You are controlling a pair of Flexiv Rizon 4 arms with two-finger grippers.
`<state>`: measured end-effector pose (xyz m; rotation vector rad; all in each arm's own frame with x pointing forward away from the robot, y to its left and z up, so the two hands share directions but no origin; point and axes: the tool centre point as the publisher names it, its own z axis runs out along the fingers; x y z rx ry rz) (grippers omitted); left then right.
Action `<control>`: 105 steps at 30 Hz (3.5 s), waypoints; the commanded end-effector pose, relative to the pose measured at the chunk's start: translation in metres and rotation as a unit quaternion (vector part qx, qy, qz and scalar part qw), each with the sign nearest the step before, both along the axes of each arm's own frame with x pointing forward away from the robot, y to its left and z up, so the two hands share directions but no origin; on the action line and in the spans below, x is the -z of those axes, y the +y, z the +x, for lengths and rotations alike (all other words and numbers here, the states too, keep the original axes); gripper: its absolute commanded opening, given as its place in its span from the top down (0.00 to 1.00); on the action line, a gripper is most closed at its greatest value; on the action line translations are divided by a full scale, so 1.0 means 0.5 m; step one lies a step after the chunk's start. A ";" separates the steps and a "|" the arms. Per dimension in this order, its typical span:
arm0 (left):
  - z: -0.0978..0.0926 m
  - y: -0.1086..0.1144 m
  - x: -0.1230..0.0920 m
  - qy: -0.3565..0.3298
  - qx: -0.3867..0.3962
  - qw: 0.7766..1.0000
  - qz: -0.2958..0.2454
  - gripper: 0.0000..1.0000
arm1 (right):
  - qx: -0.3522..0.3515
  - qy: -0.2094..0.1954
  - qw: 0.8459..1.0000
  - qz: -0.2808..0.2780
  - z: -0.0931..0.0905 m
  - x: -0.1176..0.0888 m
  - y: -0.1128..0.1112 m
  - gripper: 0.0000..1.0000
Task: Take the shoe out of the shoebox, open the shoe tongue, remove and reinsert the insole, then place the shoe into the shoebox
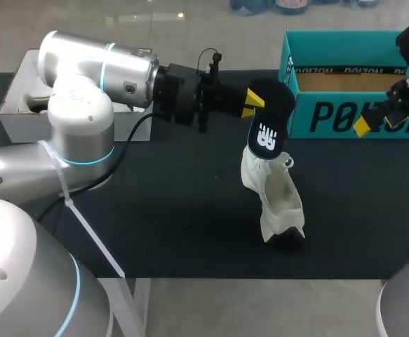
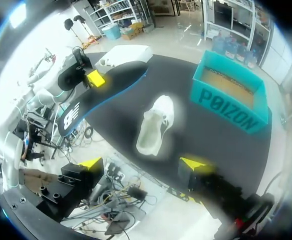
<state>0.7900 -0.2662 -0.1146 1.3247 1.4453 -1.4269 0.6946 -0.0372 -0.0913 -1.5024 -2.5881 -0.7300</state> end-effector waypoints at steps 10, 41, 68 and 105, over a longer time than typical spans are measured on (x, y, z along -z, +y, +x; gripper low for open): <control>-0.001 -0.001 -0.002 0.000 -0.001 1.000 0.003 1.00 | -0.001 0.003 1.000 -0.001 0.007 0.000 0.002 0.00; -0.228 0.048 0.081 0.237 -0.001 0.971 0.008 1.00 | -0.001 0.003 1.000 -0.001 0.007 0.000 0.002 0.00; -0.170 -0.023 0.246 0.213 0.067 0.974 0.040 1.00 | -0.001 0.003 1.000 -0.001 0.007 0.000 0.002 0.00; -0.155 -0.070 0.340 0.196 0.046 0.977 0.068 1.00 | -0.001 0.003 1.000 -0.001 0.007 0.000 0.002 0.00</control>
